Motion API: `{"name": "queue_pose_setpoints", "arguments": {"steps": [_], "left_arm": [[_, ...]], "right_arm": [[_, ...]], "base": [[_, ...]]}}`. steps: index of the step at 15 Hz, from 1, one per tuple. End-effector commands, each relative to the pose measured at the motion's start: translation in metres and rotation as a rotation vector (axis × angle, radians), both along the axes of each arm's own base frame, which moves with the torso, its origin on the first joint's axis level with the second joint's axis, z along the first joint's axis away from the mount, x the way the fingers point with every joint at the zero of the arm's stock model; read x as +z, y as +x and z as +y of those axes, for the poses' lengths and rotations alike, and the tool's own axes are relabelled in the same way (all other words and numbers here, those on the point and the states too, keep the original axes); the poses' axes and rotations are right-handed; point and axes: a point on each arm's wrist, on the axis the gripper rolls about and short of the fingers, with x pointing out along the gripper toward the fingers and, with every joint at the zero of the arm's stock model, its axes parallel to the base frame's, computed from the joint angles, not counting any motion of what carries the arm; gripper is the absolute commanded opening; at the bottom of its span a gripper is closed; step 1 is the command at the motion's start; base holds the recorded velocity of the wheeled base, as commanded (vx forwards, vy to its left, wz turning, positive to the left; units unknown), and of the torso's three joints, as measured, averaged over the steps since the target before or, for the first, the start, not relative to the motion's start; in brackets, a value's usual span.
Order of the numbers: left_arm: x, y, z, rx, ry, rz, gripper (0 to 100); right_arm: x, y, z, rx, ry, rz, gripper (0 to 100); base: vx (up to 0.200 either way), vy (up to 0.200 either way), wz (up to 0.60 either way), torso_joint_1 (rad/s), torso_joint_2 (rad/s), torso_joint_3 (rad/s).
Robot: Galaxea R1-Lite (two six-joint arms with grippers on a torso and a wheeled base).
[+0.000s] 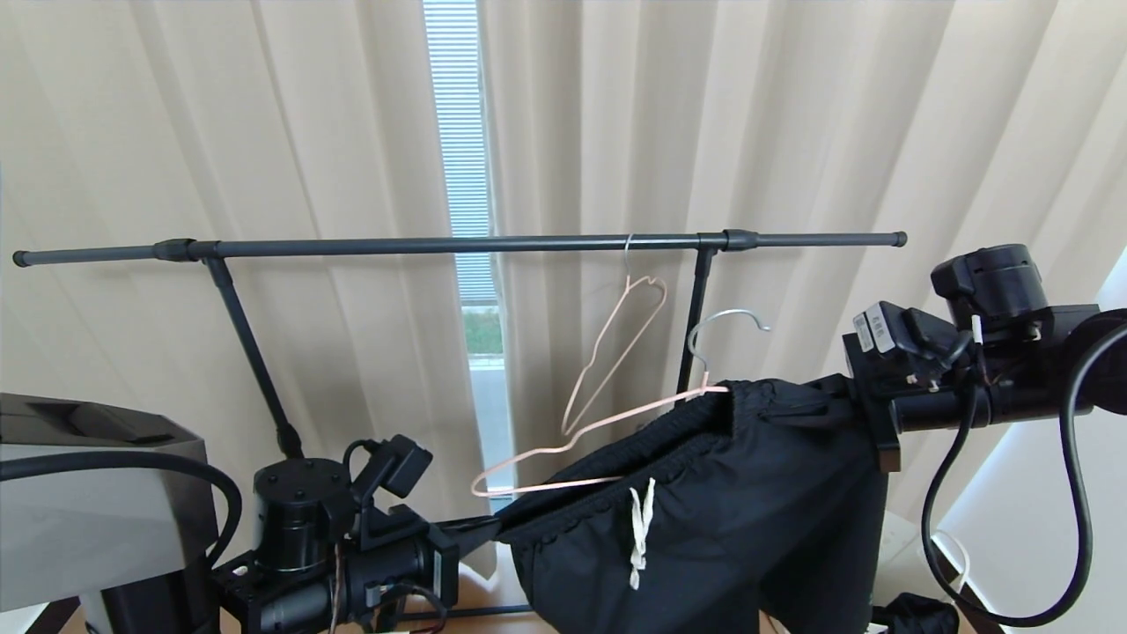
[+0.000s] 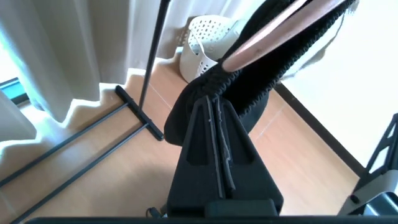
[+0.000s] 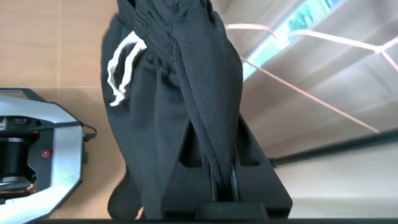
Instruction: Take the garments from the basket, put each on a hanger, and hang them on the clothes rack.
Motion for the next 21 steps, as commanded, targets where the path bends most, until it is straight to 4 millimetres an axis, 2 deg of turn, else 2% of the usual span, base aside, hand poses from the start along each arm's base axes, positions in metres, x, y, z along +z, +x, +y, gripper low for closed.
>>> {"name": "queue_pose_setpoints", "arguments": {"steps": [1, 6, 16, 18, 21], "left_arm": [[0.004, 0.003, 0.006, 0.021, 0.001, -0.024, 0], [0.007, 0.012, 0.017, 0.068, 0.000, -0.049, 0], [0.032, 0.004, 0.019, 0.064, -0.032, -0.126, 0], [0.034, 0.004, 0.019, 0.060, -0.020, -0.133, 0], [0.047, 0.005, 0.016, 0.103, 0.072, -0.121, 0]], "right_arm": [[-0.003, 0.000, -0.003, -0.020, -0.012, 0.009, 0], [-0.003, 0.000, -0.009, -0.050, -0.026, 0.001, 0], [-0.010, 0.006, -0.008, -0.150, -0.152, 0.005, 0], [-0.011, 0.007, -0.003, -0.148, -0.156, 0.012, 0], [-0.015, 0.013, 0.004, -0.212, -0.210, -0.016, 0]], "base": [[0.000, 0.000, 0.00, 0.000, 0.00, 0.000], [0.000, 0.000, 0.00, 0.000, 0.00, 0.000], [0.000, 0.000, 0.00, 0.000, 0.00, 0.000], [0.000, 0.000, 0.00, 0.000, 0.00, 0.000], [0.000, 0.000, 0.00, 0.000, 0.00, 0.000]]}}
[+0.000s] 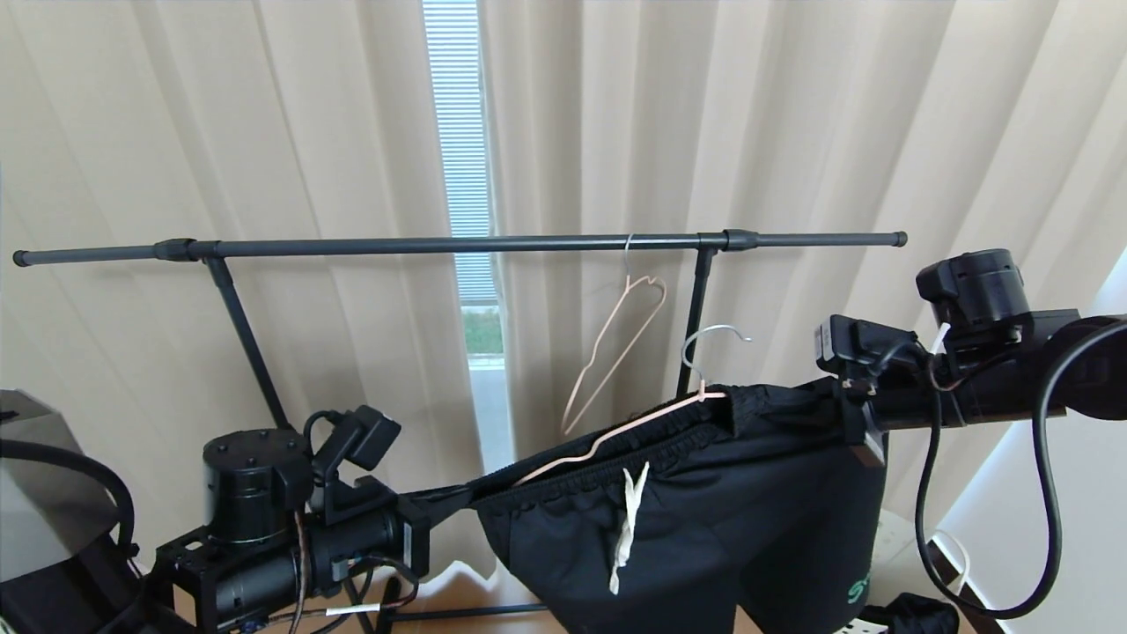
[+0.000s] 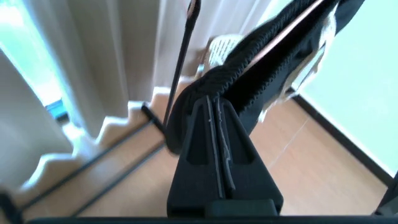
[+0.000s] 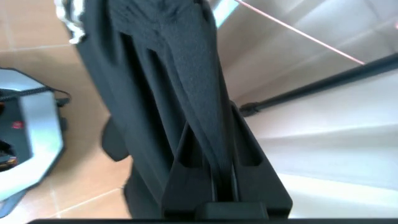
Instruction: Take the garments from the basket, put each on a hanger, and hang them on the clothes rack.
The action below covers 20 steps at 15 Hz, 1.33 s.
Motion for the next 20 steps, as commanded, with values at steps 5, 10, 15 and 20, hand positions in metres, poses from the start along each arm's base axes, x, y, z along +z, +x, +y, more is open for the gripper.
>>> {"name": "queue_pose_setpoints", "arguments": {"steps": [5, 10, 15, 20], "left_arm": [[0.065, 0.020, -0.023, 0.076, 0.086, 0.012, 0], [0.129, 0.020, -0.046, 0.037, 0.172, 0.145, 0], [0.151, 0.019, -0.065, 0.026, 0.177, 0.194, 0], [0.159, 0.020, -0.080, 0.044, 0.141, 0.199, 0]], "right_arm": [[-0.004, 0.000, 0.017, -0.053, -0.037, 0.000, 0], [0.007, -0.005, 0.023, -0.091, 0.018, 0.019, 0], [0.013, -0.006, 0.045, -0.176, 0.085, 0.080, 0], [0.007, -0.013, 0.063, -0.152, 0.065, 0.082, 0]], "base": [[0.000, 0.000, 0.00, 0.000, 0.00, 0.000], [0.000, 0.000, 0.00, 0.000, 0.00, 0.000], [0.000, 0.000, 0.00, 0.000, 0.00, 0.000], [0.000, 0.000, 0.00, 0.000, 0.00, 0.000]]}}
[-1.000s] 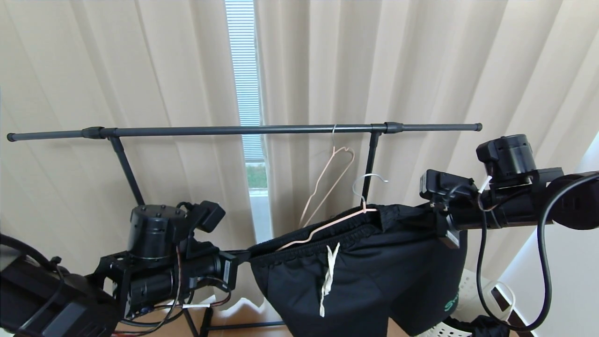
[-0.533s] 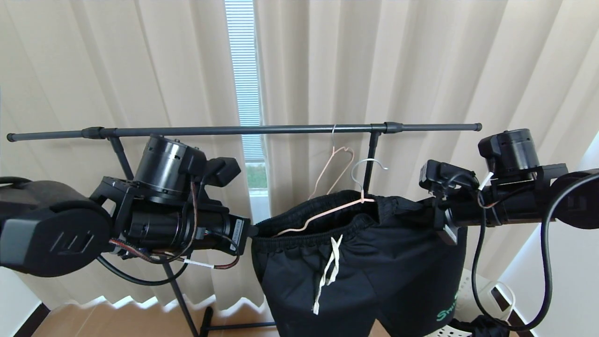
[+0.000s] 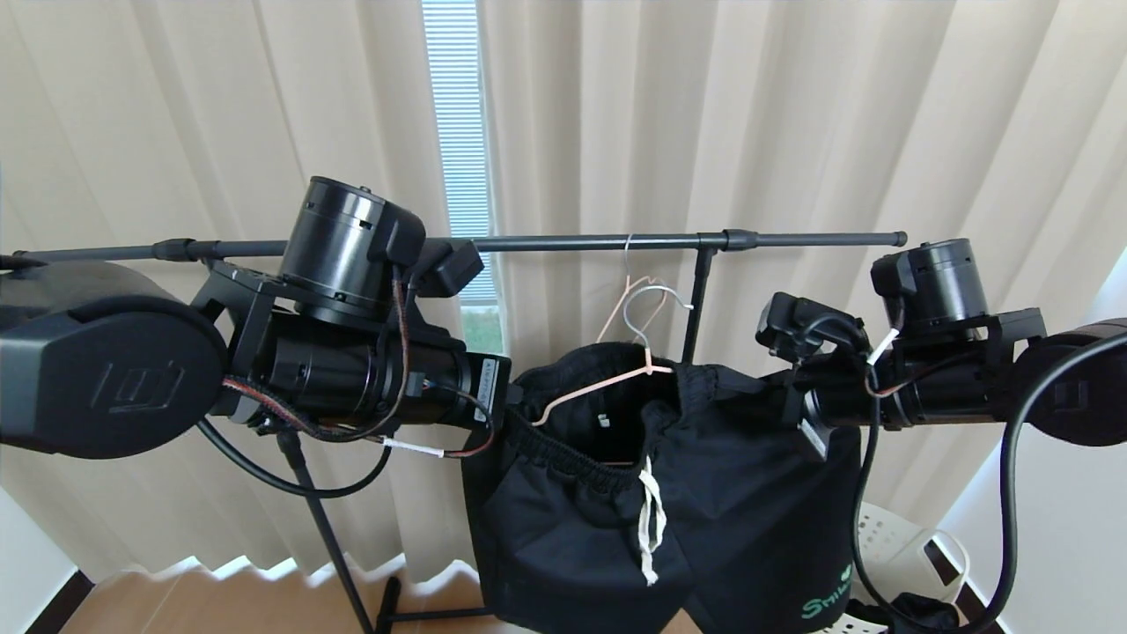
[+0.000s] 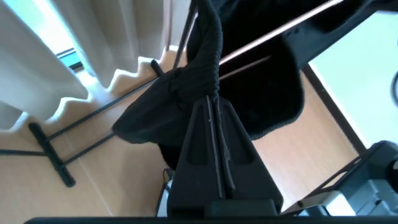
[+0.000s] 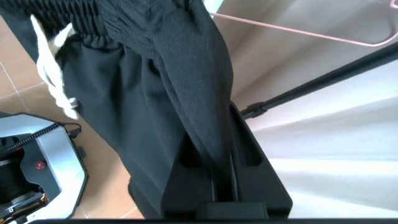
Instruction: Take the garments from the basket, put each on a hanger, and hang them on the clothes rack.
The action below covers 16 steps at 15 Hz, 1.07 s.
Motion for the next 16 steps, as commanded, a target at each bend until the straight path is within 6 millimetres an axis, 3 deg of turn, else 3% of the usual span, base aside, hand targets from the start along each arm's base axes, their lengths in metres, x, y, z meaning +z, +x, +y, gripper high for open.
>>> {"name": "queue_pose_setpoints", "arguments": {"steps": [1, 7, 13, 16], "left_arm": [[0.010, -0.001, -0.007, -0.018, -0.011, -0.008, 0], [0.028, -0.019, -0.010, -0.067, -0.036, -0.031, 0], [0.019, -0.025, -0.010, -0.089, -0.034, 0.003, 0], [0.024, -0.030, -0.014, -0.101, -0.060, -0.011, 0]], "right_arm": [[-0.004, -0.002, 0.007, 0.022, -0.004, 0.014, 0], [-0.011, 0.004, 0.022, -0.020, 0.089, 0.044, 0], [-0.013, 0.005, 0.033, -0.047, 0.168, 0.065, 0], [-0.020, 0.004, 0.047, -0.037, 0.197, 0.093, 0]], "base": [[0.000, 0.000, 0.00, 0.000, 0.00, 0.000], [0.000, 0.000, 0.00, 0.000, 0.00, 0.000], [0.000, 0.000, 0.00, 0.000, 0.00, 0.000], [0.000, 0.000, 0.00, 0.000, 0.00, 0.000]]}}
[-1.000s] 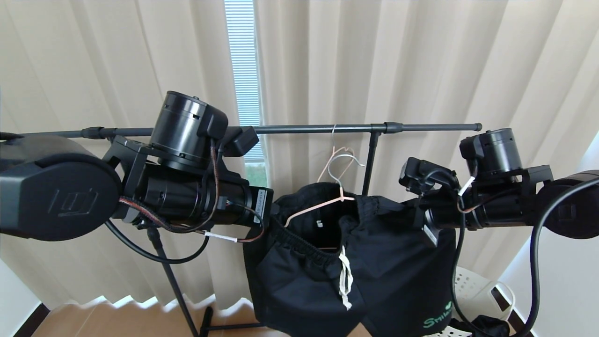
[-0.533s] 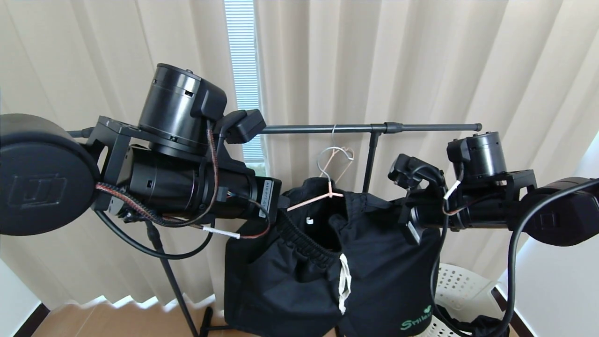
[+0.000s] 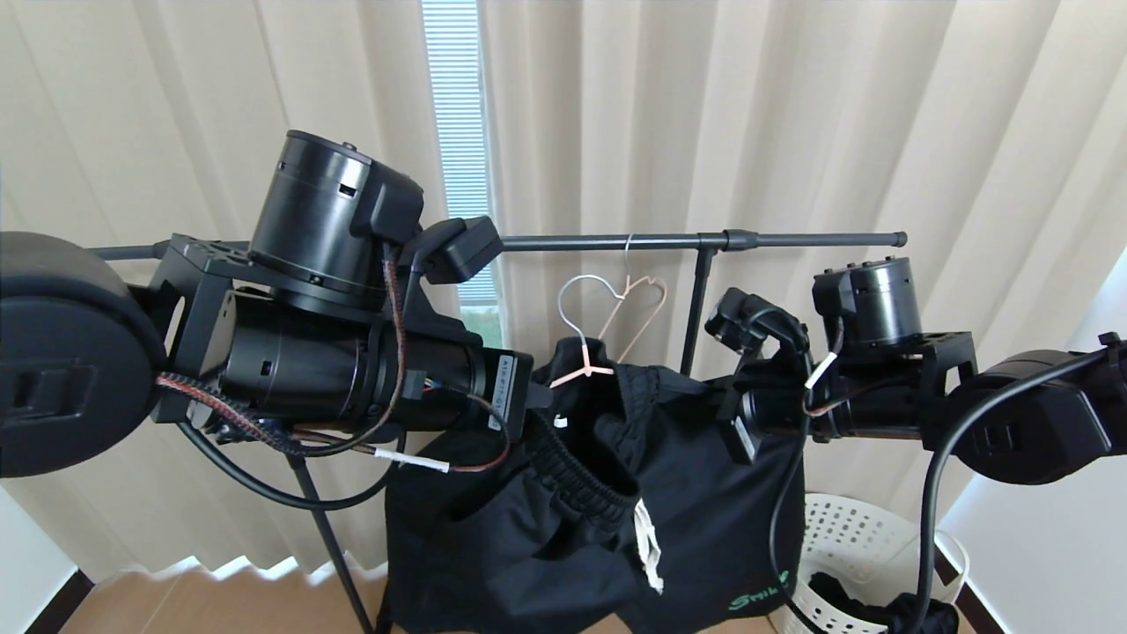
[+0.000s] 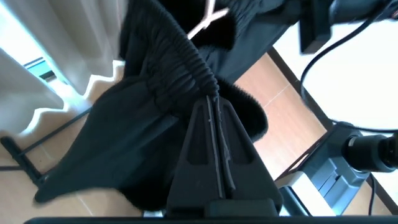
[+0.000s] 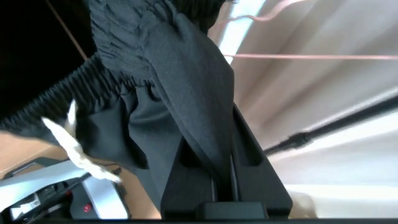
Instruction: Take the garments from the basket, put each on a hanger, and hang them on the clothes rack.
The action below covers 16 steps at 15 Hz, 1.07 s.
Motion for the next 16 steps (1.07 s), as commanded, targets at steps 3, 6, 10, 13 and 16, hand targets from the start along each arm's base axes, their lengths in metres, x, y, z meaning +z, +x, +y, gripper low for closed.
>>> {"name": "queue_pose_setpoints", "arguments": {"steps": [3, 6, 10, 13, 16], "left_arm": [[-0.009, -0.003, 0.001, -0.004, 0.019, 0.015, 0], [-0.026, -0.003, 0.002, 0.000, 0.022, 0.018, 0], [-0.044, 0.001, -0.001, -0.003, 0.016, 0.000, 0], [-0.048, 0.002, -0.003, -0.004, 0.024, 0.010, 0], [-0.051, 0.004, -0.004, -0.004, 0.031, 0.018, 0]], "right_arm": [[-0.005, 0.001, 0.003, 0.006, 0.005, 0.000, 0], [0.002, 0.002, 0.002, -0.020, 0.062, -0.012, 0], [0.003, 0.001, 0.004, -0.029, 0.101, -0.024, 0], [0.006, 0.001, 0.004, -0.046, 0.147, -0.022, 0], [0.004, -0.002, 0.005, -0.040, 0.166, -0.049, 0]], "base": [[0.000, 0.000, 0.00, 0.000, 0.00, 0.000], [0.000, 0.000, 0.00, 0.000, 0.00, 0.000], [0.000, 0.000, 0.00, 0.000, 0.00, 0.000], [0.000, 0.000, 0.00, 0.000, 0.00, 0.000], [0.000, 0.000, 0.00, 0.000, 0.00, 0.000]]}}
